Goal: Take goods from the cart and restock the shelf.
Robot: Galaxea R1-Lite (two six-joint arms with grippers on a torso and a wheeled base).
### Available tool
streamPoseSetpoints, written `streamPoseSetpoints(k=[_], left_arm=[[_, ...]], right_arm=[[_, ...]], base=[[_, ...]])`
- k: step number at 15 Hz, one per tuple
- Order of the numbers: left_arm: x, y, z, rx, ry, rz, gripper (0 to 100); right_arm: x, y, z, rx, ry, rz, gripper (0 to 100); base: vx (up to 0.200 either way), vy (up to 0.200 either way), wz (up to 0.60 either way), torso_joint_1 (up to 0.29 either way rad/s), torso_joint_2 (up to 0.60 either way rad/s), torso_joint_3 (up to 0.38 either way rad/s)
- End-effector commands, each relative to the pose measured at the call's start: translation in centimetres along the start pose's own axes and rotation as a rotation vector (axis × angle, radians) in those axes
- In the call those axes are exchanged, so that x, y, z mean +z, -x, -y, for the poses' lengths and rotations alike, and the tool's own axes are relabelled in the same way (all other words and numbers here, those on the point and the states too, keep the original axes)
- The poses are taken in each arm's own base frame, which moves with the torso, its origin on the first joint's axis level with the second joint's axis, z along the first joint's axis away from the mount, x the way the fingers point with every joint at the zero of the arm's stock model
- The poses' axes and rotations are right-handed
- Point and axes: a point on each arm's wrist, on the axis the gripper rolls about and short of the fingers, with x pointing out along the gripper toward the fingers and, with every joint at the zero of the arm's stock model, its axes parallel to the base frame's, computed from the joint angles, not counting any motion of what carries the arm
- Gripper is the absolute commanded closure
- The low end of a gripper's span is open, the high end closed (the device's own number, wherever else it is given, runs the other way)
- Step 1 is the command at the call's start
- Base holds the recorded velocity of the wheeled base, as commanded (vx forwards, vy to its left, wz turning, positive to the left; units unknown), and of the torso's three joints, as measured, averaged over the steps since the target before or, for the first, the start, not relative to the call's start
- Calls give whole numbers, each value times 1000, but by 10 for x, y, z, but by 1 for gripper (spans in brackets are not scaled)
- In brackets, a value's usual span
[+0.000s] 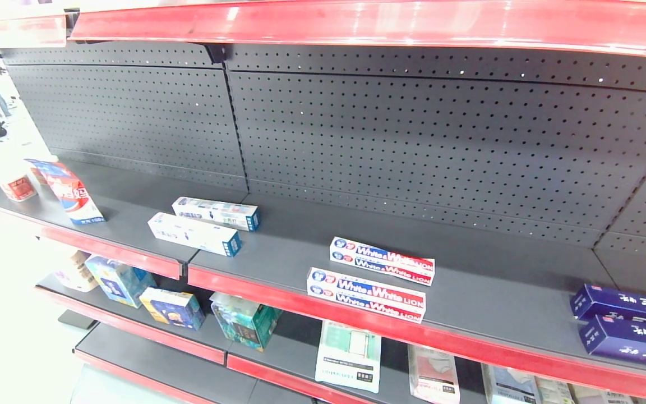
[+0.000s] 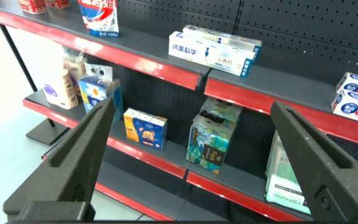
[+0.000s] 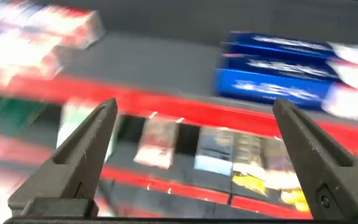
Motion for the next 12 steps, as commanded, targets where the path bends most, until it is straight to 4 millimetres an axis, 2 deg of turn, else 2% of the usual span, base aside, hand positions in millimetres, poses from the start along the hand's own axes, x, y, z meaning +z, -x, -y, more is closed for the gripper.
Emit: streamPoseSetpoints(k=[1, 4, 6, 12], left_arm=[[0, 0, 0, 1, 1, 1, 0], [0, 0, 0, 1, 0, -1, 0], [0, 0, 0, 1, 0, -1, 0], [0, 0, 0, -1, -3, -1, 0]], right_arm=[[-2, 2, 0, 3, 1, 25, 0], [-1, 2, 0, 48, -35, 26, 0], [-3, 5, 2, 158, -21, 73, 0], [-4, 9, 3, 124, -22, 124, 0]], base=[[0, 0, 0, 0, 0, 0], [0, 0, 0, 0, 0, 0], [0, 0, 0, 0, 0, 0], [0, 0, 0, 0, 0, 0]])
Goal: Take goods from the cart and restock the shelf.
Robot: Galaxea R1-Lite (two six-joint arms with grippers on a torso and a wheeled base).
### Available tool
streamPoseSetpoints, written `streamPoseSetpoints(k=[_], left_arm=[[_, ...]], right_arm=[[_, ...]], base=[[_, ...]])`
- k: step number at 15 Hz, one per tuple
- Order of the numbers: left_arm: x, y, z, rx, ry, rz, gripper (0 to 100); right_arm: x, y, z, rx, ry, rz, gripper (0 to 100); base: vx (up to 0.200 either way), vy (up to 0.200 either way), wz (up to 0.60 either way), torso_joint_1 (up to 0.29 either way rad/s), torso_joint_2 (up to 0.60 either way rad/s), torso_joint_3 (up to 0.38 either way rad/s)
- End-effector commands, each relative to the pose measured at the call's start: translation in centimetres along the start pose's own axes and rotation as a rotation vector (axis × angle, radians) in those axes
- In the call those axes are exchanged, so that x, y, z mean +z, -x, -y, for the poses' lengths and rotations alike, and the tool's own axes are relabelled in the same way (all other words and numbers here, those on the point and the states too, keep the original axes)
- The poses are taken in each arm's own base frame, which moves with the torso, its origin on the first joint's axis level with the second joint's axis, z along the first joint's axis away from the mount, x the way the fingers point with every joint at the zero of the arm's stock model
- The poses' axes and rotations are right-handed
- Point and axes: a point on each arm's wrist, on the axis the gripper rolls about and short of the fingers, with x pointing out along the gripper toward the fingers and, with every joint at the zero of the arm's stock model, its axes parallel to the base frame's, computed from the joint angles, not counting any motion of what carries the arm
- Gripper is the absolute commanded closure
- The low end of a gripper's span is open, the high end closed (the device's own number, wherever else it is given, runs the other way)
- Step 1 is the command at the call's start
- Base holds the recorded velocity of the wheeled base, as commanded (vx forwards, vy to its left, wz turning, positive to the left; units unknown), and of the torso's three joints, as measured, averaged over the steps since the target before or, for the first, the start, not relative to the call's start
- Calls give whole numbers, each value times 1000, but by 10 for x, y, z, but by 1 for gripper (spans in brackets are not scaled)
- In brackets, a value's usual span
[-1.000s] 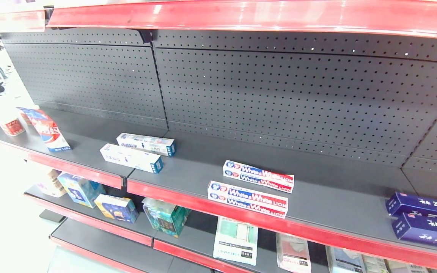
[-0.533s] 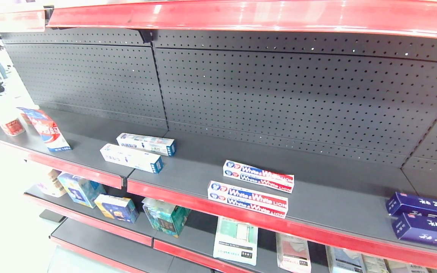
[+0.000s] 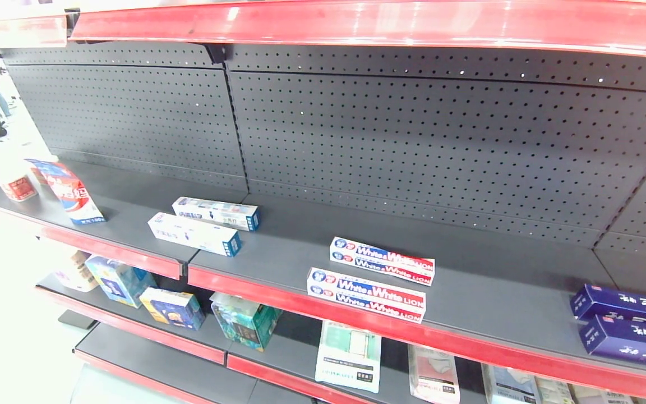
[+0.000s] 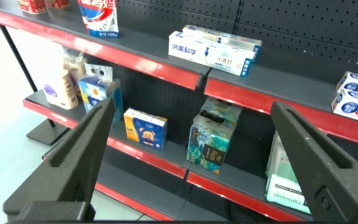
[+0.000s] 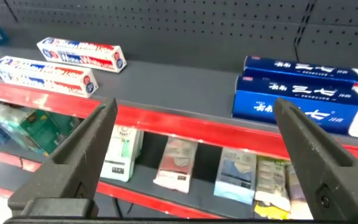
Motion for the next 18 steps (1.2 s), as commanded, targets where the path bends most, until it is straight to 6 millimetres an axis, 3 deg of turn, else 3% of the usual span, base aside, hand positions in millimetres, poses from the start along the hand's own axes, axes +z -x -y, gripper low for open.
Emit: streamPoseSetpoints(k=[1, 8, 16, 18], left_arm=[[0, 0, 0, 0, 0, 1, 0], [0, 0, 0, 0, 0, -1, 0], [0, 0, 0, -5, 0, 0, 0], [0, 0, 0, -5, 1, 2, 0]], right_arm=[[0, 0, 0, -1, 17, 6, 0], [0, 0, 0, 1, 14, 6, 0], [0, 0, 0, 1, 14, 6, 0], [0, 0, 0, 1, 14, 6, 0]], base=[[0, 0, 0, 0, 0, 0], [0, 0, 0, 0, 0, 0], [0, 0, -600, 6, 1, 3], [0, 0, 0, 0, 0, 0]])
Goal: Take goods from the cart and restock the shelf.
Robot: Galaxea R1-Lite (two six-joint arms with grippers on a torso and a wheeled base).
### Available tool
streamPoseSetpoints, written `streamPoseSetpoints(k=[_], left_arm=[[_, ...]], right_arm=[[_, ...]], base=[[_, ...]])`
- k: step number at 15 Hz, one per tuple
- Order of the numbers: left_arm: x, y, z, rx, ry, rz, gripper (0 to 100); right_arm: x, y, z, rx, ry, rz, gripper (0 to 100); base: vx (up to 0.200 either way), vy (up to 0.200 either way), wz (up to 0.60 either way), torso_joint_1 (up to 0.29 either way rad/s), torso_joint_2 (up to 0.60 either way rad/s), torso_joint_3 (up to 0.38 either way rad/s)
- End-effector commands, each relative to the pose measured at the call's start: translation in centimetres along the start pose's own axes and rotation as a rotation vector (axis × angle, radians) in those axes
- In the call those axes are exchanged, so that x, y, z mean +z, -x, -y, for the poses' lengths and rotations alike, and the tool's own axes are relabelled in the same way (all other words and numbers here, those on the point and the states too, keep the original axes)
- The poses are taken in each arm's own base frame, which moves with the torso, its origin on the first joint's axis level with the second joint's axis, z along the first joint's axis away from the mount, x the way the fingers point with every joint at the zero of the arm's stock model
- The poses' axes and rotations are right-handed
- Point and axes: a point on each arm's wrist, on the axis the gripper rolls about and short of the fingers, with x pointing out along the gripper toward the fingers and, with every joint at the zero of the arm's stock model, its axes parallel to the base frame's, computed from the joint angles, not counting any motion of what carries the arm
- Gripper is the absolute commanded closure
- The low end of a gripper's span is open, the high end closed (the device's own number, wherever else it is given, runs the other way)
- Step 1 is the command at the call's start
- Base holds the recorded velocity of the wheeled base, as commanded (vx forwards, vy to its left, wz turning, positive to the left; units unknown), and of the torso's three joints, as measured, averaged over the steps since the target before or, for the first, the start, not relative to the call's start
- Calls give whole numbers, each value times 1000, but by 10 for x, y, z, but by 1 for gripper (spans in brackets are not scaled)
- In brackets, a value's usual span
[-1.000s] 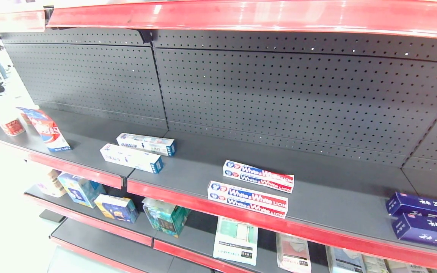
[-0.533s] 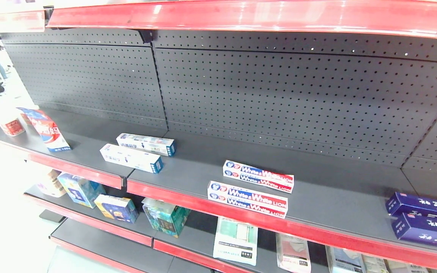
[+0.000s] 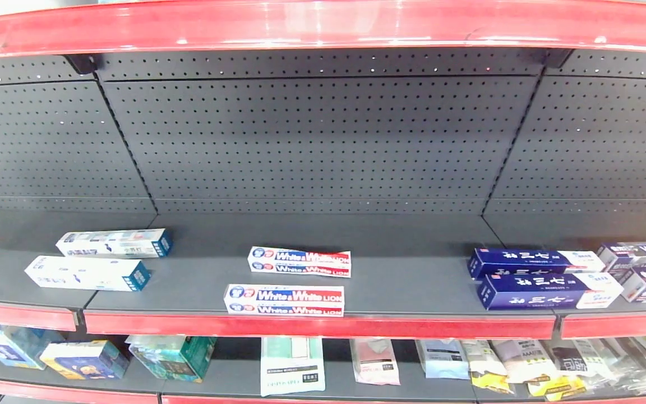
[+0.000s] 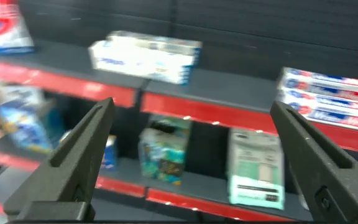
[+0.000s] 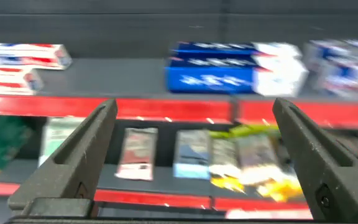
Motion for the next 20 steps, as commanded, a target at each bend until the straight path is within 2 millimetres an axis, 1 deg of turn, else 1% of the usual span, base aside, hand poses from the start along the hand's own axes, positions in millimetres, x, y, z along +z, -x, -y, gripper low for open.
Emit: streamPoseSetpoints(k=[1, 5, 6, 7, 8, 9, 10, 11, 13, 14, 15, 17, 20], left_arm=[[1, 0, 0, 0, 1, 1, 0], [1, 0, 0, -17, -1, 1, 0], [8, 1, 2, -45, -7, 11, 0], [29, 1, 3, -72, -4, 17, 0], [67, -11, 8, -73, 31, -29, 0], [82, -17, 10, -63, 42, -40, 0], [102, -33, 14, -52, 35, -86, 0], [105, -65, 18, 10, 11, -252, 0], [87, -104, 20, 111, -42, -498, 0], [85, -119, 22, 123, -62, -561, 0], [85, -131, 23, 139, -75, -598, 0], [72, -158, 24, 210, -122, -716, 0], [58, -189, 31, 219, -157, -825, 0]], right_arm=[[0, 0, 0, 1, 0, -1, 0], [0, 0, 0, 3, 2, -1, 0], [0, 0, 0, 1, 2, -1, 0], [0, 0, 0, 1, 0, -1, 0], [0, 0, 0, 1, 0, -1, 0], [0, 0, 0, 1, 2, -1, 0], [0, 0, 0, 1, 0, -1, 0], [0, 0, 0, 1, 2, -1, 0], [0, 0, 0, 1, 0, -1, 0], [0, 0, 0, 1, 2, -1, 0], [0, 0, 0, 1, 2, -1, 0], [0, 0, 0, 1, 2, -1, 0], [0, 0, 0, 1, 2, -1, 0]], base=[[0, 0, 0, 0, 0, 0], [0, 0, 0, 0, 0, 0], [0, 0, 0, 0, 0, 0], [0, 0, 0, 0, 0, 0], [0, 0, 0, 0, 0, 0], [0, 0, 0, 0, 0, 0], [0, 0, 0, 0, 0, 0], [0, 0, 0, 0, 0, 0], [0, 0, 0, 0, 0, 0], [0, 0, 0, 0, 0, 0], [0, 0, 0, 0, 0, 0], [0, 0, 0, 0, 0, 0], [0, 0, 0, 0, 0, 0]])
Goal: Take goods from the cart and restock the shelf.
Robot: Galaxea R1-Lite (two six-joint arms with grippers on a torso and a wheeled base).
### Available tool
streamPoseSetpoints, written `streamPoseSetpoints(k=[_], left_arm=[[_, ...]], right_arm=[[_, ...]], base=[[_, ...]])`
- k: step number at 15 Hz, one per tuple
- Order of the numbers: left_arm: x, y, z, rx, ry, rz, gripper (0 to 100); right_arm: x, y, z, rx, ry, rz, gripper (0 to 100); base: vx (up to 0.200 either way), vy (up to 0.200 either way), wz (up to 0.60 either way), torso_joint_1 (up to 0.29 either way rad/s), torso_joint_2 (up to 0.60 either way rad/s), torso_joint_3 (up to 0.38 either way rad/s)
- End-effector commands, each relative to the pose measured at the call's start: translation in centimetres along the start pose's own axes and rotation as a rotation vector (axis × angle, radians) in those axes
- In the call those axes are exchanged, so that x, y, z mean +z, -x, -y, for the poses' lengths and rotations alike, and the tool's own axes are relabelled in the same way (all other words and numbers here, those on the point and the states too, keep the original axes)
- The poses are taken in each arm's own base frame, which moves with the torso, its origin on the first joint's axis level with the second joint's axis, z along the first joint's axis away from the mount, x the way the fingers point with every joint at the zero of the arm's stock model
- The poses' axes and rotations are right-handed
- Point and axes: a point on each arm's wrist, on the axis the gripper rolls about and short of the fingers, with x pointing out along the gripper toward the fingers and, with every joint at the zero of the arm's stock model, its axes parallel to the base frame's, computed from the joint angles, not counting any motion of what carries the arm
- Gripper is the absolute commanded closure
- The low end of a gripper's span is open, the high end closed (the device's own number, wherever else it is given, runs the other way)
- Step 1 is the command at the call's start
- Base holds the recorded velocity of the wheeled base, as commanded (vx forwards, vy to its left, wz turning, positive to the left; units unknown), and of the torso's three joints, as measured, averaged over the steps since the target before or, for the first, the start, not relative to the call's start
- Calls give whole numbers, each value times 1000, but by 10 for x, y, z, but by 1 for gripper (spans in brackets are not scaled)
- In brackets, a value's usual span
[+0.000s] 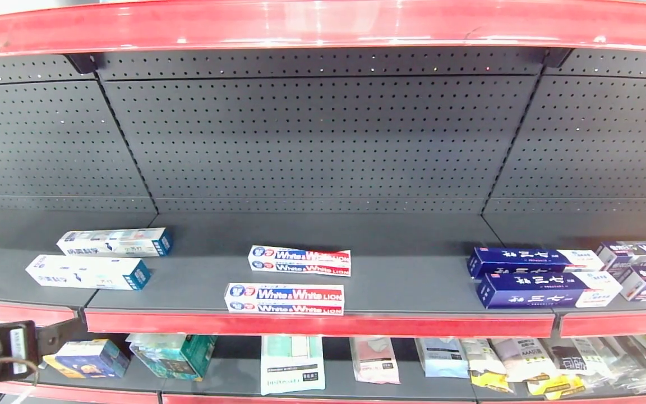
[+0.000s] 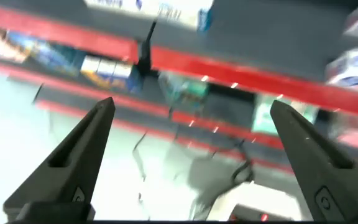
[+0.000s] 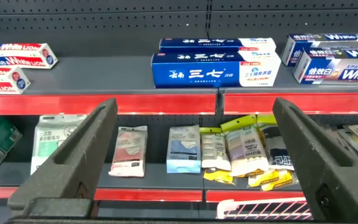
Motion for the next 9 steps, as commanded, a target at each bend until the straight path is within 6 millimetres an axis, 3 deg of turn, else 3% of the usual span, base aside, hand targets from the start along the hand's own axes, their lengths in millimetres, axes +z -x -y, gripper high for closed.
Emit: streamPoseSetpoints(k=[1, 5, 9], left_arm=[[8, -44, 18, 18, -65, -168, 0], [18, -97, 50, -17, -88, -182, 0], [34, -121, 73, -56, -80, -185, 0]], right_arm=[[0, 0, 0, 0, 1, -1, 0], [0, 0, 0, 0, -1, -1, 0], [0, 0, 0, 0, 1, -1, 0]], base=[[0, 0, 0, 0, 0, 0], [0, 0, 0, 0, 0, 0], [0, 0, 0, 0, 0, 0]])
